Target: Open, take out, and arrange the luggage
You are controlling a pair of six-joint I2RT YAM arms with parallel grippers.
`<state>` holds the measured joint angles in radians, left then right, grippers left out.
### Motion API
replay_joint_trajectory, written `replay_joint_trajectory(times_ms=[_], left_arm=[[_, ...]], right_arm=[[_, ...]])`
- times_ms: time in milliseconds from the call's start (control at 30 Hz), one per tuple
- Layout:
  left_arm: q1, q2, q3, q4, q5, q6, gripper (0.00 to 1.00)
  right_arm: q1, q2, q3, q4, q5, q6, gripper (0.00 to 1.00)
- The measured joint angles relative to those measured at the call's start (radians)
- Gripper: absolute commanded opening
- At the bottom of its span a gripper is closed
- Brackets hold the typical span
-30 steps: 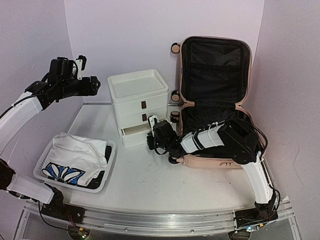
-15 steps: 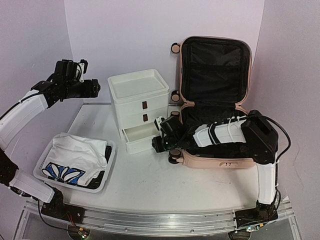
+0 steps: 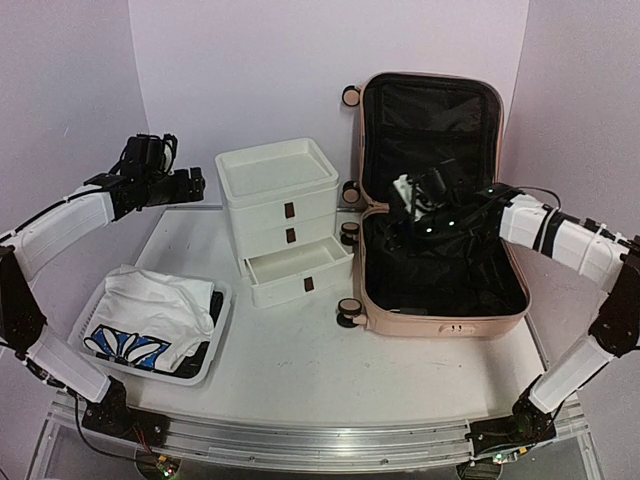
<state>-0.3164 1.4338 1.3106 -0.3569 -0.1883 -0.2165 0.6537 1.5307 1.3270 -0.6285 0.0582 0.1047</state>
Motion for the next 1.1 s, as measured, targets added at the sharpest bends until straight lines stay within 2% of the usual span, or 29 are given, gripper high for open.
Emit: replay_joint_trajectory(times_ms=[133, 367, 567, 667, 733, 800, 1000, 1100], left_arm=[[0.018, 0.077, -0.004, 0.055, 0.002, -0.055, 1.00], [0.037, 0.184, -0.002, 0.013, 0.013, -0.222, 0.99], [0.047, 0.230, 0.100, -0.073, 0.025, -0.262, 1.00], [0.052, 0.258, 0.158, -0.101, 0.027, -0.290, 0.99], [0.055, 0.274, 0.183, -0.127, 0.027, -0.315, 0.98], [0.060, 0.294, 0.209, -0.158, 0.027, -0.344, 0.98], [0.069, 0.369, 0.269, -0.266, 0.039, -0.394, 0.96], [0.069, 0.394, 0.287, -0.306, 0.041, -0.393, 0.96]], right_arm=[[-0.177, 0.008, -0.016, -0.106, -0.025, -0.047, 0.94], [-0.318, 0.125, 0.029, -0.346, -0.171, -0.157, 0.94], [-0.422, 0.248, 0.169, -0.553, -0.332, -0.311, 0.85], [-0.454, 0.351, 0.258, -0.668, -0.377, -0.400, 0.84], [-0.459, 0.396, 0.277, -0.710, -0.396, -0.447, 0.79], [-0.457, 0.432, 0.288, -0.761, -0.431, -0.504, 0.79], [-0.442, 0.537, 0.395, -0.851, -0.526, -0.599, 0.89], [-0.417, 0.597, 0.439, -0.853, -0.528, -0.630, 0.91]])
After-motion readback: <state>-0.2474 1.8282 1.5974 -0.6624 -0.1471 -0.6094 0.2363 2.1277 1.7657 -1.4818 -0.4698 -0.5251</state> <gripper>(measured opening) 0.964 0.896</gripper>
